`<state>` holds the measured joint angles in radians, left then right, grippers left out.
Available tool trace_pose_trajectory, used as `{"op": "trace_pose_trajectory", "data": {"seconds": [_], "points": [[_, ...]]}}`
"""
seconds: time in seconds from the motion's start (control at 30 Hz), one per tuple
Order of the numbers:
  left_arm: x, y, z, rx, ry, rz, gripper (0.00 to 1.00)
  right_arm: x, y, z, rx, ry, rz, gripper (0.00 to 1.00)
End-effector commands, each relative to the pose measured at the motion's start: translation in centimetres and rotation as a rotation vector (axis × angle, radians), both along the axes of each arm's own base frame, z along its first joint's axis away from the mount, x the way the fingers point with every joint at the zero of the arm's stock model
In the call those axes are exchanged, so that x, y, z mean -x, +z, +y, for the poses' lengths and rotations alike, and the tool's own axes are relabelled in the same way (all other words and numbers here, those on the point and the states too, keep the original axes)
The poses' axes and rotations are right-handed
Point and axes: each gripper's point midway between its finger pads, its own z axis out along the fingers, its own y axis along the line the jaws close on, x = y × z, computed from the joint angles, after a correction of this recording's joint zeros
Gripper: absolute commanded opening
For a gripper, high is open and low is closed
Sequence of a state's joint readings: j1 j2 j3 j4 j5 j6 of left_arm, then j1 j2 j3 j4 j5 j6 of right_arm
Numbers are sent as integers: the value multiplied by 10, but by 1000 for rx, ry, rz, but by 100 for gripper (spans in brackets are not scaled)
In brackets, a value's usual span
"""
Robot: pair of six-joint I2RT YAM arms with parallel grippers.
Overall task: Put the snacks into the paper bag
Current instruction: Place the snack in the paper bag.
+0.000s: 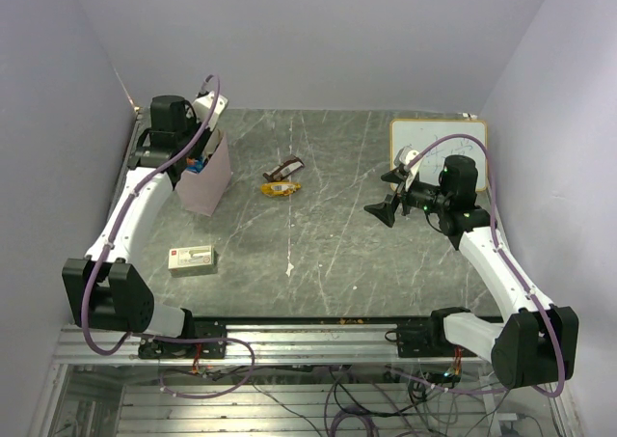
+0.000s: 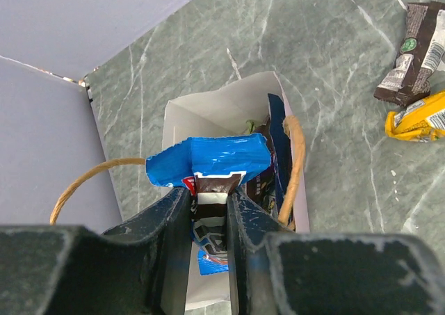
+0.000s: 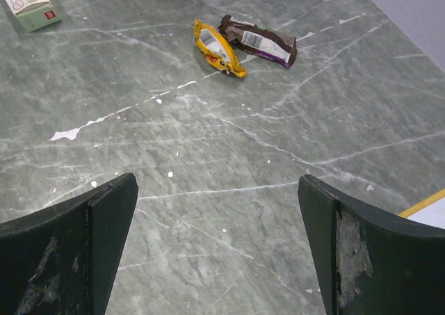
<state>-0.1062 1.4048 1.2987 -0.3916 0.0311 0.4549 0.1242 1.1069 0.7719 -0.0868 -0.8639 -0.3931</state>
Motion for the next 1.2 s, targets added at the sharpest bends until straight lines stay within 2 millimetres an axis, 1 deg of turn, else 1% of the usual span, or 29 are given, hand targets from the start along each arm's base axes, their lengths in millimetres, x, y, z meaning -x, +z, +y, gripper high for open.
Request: {"op": "trace_pose_trajectory", "data": {"seconds": [0.0,0.27,0.5,0.63,0.83,0.97,1.17], "points": [[0,10,3,6,6,-44,32,0,-3,-2,2,-2,-3,100],[0,-4,10,-34,29,27,33,0,-2,-2,2,0,-3,100],[-7,-6,10,-27,41,34,33,0,-2,-2,2,0,-4,100],[-8,-8,12,-18,63,49,34,0,-1,-2,3,1,-9,100],[-4,-12,12,-3,70,60,38,0,-2,-2,2,2,-2,100],[-1,-11,13,-11,76,60,41,0,-1,-2,1,1,-7,100],[1,-2,16,-17,86,43,50,0,-1,-2,0,1,-6,100]]}}
